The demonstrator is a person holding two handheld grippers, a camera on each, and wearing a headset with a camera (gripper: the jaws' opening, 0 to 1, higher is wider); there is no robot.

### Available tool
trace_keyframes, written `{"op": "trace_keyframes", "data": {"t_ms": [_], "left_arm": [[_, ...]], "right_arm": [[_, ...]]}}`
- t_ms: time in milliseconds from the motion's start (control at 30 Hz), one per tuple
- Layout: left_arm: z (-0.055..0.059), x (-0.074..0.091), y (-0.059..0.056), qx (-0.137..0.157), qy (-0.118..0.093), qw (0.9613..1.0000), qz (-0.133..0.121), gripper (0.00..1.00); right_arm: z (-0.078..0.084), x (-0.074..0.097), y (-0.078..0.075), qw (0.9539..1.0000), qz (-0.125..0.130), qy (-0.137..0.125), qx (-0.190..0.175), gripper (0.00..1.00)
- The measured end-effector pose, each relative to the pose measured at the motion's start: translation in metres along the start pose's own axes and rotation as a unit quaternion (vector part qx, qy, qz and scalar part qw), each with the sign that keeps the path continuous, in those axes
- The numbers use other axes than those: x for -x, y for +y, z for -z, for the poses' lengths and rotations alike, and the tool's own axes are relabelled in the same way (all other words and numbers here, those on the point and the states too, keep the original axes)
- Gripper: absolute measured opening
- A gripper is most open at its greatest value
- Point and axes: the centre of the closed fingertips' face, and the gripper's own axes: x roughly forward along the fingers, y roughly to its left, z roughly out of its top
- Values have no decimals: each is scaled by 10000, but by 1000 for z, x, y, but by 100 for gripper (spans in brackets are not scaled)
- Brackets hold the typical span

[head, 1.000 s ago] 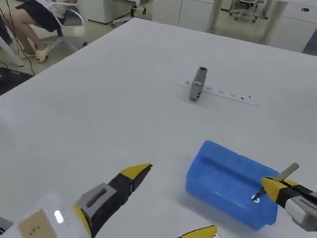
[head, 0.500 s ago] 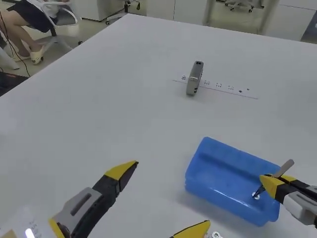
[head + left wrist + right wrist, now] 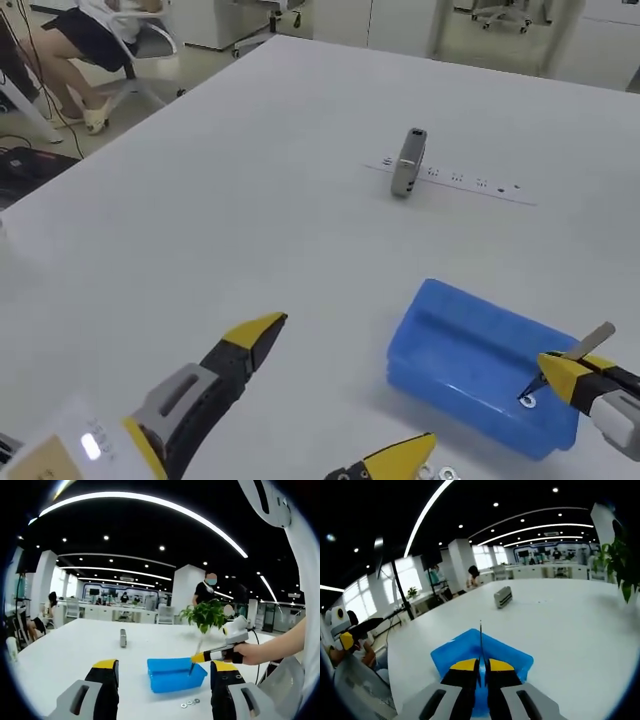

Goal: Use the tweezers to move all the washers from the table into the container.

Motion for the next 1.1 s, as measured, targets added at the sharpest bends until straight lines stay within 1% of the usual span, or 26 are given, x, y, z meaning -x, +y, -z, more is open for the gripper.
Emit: {"op": "trace_keyframes", "data": {"t_ms": [133, 300, 467, 600, 700, 833, 967, 1100], "left_arm": [[1, 0, -1, -26, 30, 10000, 6, 75], [3, -1, -4, -53, 101, 9999, 78, 75], [2, -1, -2, -40, 83, 10000, 36, 74], [3, -1, -3, -70, 114, 9999, 68, 74], [3, -1, -3, -59, 104, 9999, 71, 74], [3, -1, -2, -49, 98, 9999, 57, 74], [4, -1, -2, -59, 111, 9999, 65, 74], [5, -1, -2, -59, 131, 9999, 50, 74]], "right_arm": [[-13, 9, 19, 9994, -224, -267, -86, 3], [-18, 16, 37, 9983, -397, -396, -132, 3], [-18, 19, 51, 9975, -526, -441, -150, 3], [-12, 20, 65, 9967, -728, -353, -89, 3], [-6, 18, 72, 9961, -839, -265, -36, 3], [7, 14, 83, 9944, -1057, -13, 59, 3], [22, 6, 89, 9929, -1166, 210, 115, 3], [33, 1, 90, 9918, -1212, 373, 123, 3]]}}
